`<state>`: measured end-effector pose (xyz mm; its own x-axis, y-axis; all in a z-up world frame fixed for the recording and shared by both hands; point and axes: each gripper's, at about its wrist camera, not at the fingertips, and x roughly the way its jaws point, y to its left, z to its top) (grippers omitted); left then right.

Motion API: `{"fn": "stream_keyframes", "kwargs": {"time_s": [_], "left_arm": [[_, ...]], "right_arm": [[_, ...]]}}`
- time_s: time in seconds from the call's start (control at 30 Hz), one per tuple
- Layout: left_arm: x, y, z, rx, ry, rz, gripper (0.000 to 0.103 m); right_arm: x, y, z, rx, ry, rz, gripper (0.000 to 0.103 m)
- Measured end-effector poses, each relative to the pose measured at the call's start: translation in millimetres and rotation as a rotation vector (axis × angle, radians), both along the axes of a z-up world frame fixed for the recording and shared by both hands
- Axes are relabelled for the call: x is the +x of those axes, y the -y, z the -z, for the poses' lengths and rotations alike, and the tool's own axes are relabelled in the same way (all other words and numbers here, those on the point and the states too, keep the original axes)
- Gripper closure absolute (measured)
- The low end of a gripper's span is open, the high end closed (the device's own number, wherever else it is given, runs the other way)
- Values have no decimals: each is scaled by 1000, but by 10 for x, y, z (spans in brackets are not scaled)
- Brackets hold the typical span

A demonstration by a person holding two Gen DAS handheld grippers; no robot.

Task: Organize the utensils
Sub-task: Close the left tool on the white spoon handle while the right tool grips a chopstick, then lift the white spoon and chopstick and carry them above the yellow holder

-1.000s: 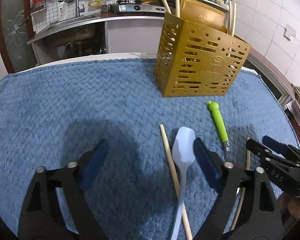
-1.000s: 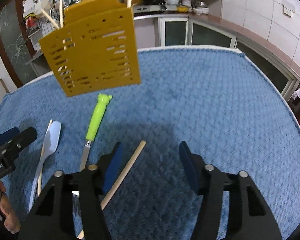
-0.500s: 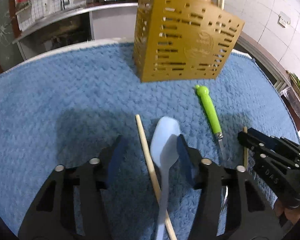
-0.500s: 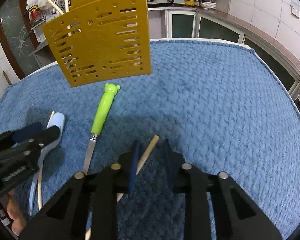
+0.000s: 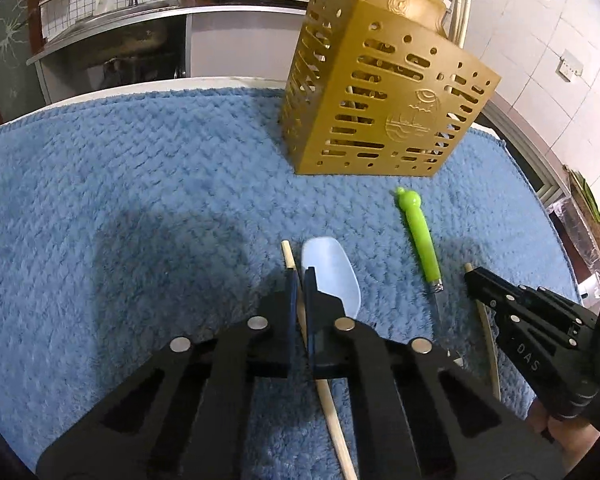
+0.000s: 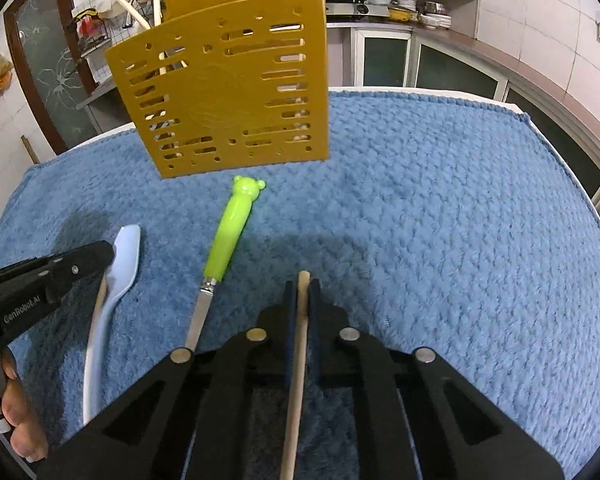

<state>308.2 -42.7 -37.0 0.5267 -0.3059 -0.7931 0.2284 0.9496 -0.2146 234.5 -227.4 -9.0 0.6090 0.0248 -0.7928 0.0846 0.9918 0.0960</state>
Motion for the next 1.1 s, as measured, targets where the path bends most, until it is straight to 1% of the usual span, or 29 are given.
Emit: {"fn": "stream_keyframes", "kwargs": {"time_s": [0.17,0.3,0.37,0.43,0.47,0.63,0.73,0.77,0.9,1.0,1.1], "left_arm": [[-22,-10,-33,-15,2,17,100],[-50,39,-37,-1,6,32,95],[-49,57,-42,2,10,37,94],[-44,78,-49,-5,13,45,92],[-34,96,-47,-8,9,56,89],[14,175,52,-3,-26,73,88],[22,185,71,1,-20,69,88],[20,186,70,1,-19,70,89],[28,180,58,-7,-8,72,99],[-5,143,-19,-29,15,74,102],[-43,124,-93,-27,43,68,102]], "right_arm": [[7,31,4,1,-6,-5,96],[20,99,2,11,-16,1,97],[19,122,3,17,-20,2,96],[19,132,11,21,-23,2,96],[22,127,18,21,-24,2,96],[26,173,36,41,-25,1,96],[15,189,48,46,-25,1,96],[14,189,48,46,-25,0,97],[14,177,53,43,-22,1,97],[-3,185,41,44,-17,2,97],[-15,208,14,52,-7,5,97]]}}
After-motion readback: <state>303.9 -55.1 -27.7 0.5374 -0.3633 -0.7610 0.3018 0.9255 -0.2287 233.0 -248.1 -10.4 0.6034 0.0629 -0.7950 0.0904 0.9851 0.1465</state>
